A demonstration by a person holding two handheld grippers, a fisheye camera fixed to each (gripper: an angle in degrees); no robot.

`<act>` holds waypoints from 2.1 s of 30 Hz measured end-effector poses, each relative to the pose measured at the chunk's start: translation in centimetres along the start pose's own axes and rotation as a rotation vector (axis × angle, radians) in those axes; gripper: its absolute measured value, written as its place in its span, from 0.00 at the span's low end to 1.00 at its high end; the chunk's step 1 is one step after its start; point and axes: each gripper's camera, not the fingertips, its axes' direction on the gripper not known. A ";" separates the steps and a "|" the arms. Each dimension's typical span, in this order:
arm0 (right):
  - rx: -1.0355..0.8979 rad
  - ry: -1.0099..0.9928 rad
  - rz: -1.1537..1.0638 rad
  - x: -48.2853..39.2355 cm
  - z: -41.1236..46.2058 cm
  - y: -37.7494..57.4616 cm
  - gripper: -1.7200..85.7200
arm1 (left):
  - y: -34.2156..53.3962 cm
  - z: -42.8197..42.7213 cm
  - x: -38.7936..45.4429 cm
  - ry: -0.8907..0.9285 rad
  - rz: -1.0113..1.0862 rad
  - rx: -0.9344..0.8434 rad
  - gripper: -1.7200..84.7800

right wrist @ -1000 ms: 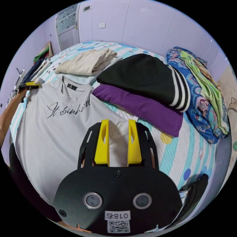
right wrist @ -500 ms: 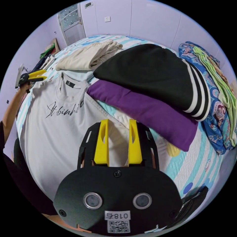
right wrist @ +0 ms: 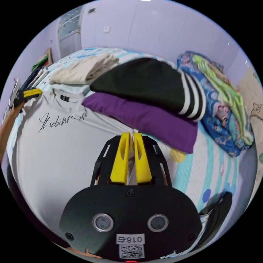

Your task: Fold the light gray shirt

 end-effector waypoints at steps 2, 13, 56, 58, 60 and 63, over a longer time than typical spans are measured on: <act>0.012 -0.084 0.078 1.3 -0.2 0.8 0.11 | 1.2 -0.2 -1.8 0.059 -0.075 0.013 0.11; 0.222 -0.295 0.183 3.8 -10.8 24.4 0.17 | 26.3 -12.4 -13.3 0.433 -0.284 0.229 0.16; -0.310 -0.385 0.065 -9.8 3.8 60.1 0.16 | 47.2 -24.6 -4.8 0.691 -0.018 -0.379 0.11; -0.338 -0.359 0.043 -10.8 4.7 60.6 0.16 | 46.8 -24.9 -5.2 0.716 -0.046 -0.378 0.10; -0.349 -0.339 0.048 -11.4 5.5 60.9 0.15 | 46.0 -25.6 -5.6 0.699 -0.057 -0.383 0.08; -0.341 -0.281 0.037 -12.2 5.9 61.3 0.07 | 44.8 -28.0 -6.4 0.674 -0.024 -0.364 0.02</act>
